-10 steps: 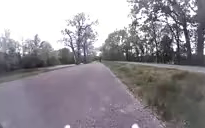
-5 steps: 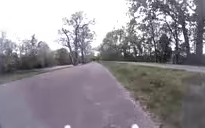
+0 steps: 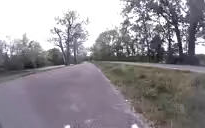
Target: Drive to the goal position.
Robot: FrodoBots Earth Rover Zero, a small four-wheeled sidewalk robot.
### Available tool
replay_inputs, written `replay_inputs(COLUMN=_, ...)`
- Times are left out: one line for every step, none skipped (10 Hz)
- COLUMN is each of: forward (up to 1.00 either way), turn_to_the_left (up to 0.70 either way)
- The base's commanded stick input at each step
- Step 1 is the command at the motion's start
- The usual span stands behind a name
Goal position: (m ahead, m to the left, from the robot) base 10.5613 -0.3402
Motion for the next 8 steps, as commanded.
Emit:
replay_inputs(forward=1.0, turn_to_the_left=0.0)
replay_inputs(forward=1.0, turn_to_the_left=0.0)
replay_inputs(forward=1.0, turn_to_the_left=0.0)
replay_inputs(forward=1.0, turn_to_the_left=0.09)
replay_inputs(forward=1.0, turn_to_the_left=0.34)
replay_inputs(forward=1.0, turn_to_the_left=0.4)
replay_inputs(forward=1.0, turn_to_the_left=0.4)
replay_inputs(forward=1.0, turn_to_the_left=0.4)
